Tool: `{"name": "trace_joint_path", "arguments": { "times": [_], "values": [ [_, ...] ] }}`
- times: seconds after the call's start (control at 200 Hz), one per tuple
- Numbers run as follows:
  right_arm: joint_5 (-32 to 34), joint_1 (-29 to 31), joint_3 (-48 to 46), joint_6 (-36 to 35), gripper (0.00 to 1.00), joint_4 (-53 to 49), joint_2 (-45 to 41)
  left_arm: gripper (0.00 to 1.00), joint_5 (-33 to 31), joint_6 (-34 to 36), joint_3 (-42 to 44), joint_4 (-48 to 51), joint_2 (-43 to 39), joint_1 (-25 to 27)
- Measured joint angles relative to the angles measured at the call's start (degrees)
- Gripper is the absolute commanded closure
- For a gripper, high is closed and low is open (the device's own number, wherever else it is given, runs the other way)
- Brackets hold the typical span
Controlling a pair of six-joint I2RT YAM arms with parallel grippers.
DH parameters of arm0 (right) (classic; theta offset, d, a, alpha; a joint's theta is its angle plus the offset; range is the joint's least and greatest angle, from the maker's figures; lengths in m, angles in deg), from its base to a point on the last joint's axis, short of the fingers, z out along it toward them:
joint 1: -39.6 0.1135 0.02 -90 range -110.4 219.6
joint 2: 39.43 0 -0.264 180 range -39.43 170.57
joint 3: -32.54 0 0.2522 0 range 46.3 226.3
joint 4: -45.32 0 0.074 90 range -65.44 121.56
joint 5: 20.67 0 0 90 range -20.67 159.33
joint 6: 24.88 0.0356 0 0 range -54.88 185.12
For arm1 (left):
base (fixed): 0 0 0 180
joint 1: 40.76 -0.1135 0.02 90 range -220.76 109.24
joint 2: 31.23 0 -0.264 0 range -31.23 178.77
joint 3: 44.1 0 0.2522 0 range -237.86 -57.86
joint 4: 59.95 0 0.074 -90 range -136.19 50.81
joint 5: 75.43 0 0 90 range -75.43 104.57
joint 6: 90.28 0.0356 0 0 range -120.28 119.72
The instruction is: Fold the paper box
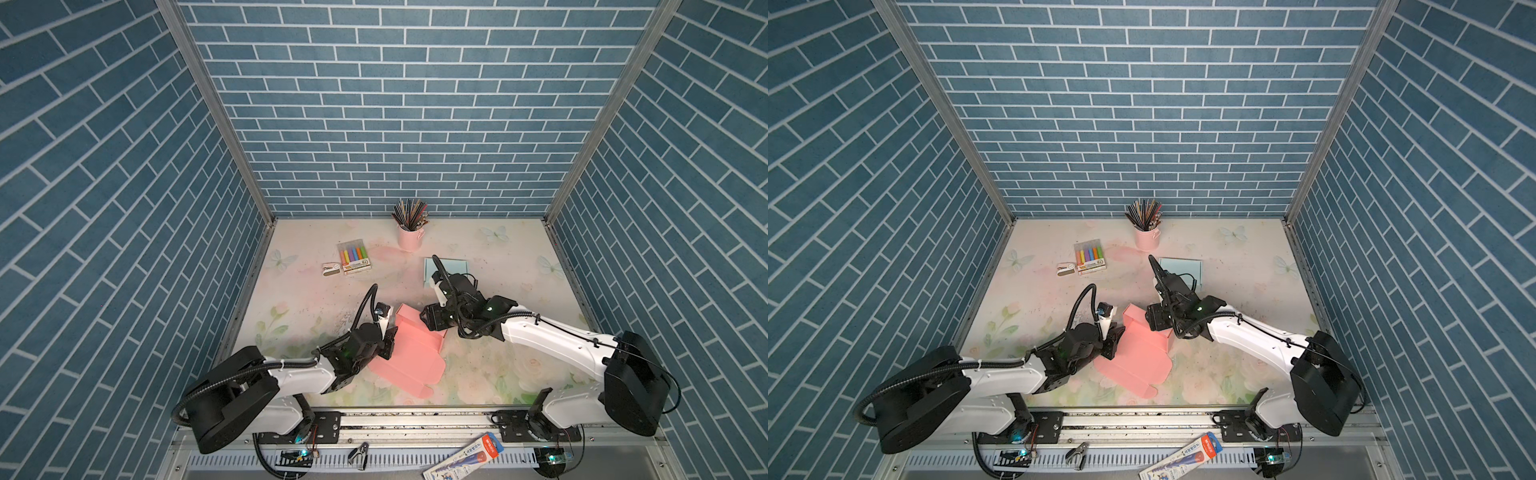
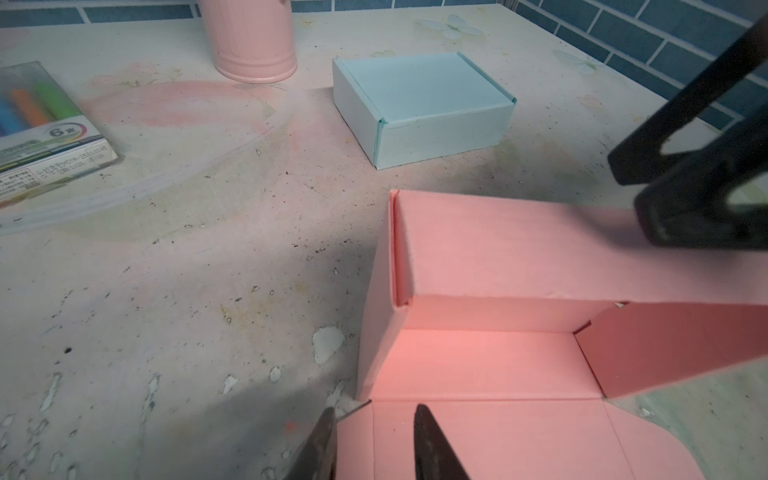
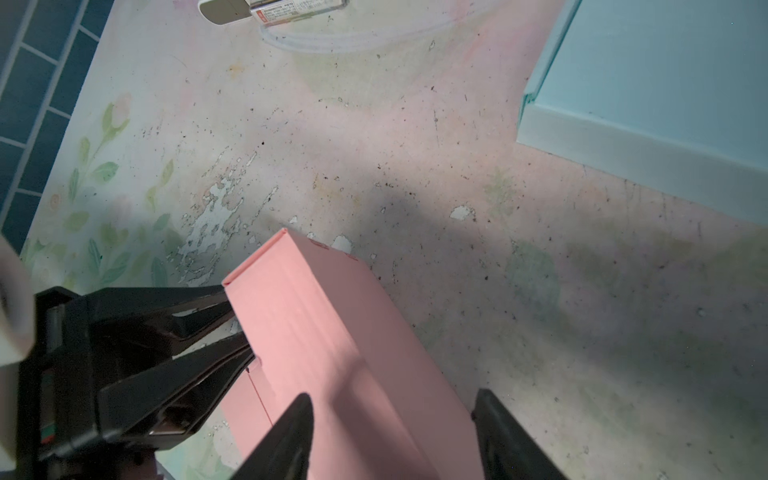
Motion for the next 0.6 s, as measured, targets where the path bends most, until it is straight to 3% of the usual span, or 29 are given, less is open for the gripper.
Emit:
{"name": "trace_joint_path", "arguments": {
  "times": [0.19,0.6],
  "values": [
    [-1.5,0.7,1.8,-2.3,0.23,-0.3,1.3,0.63,0.5,-2.9,2.7,4.2,-6.8,0.1],
    [-2.1,1.7,5.9,-7.4,0.22,-4.8,6.9,0.50,2.8,-11.7,2.0,22.7,-22.1,0.2]
  ]
}}
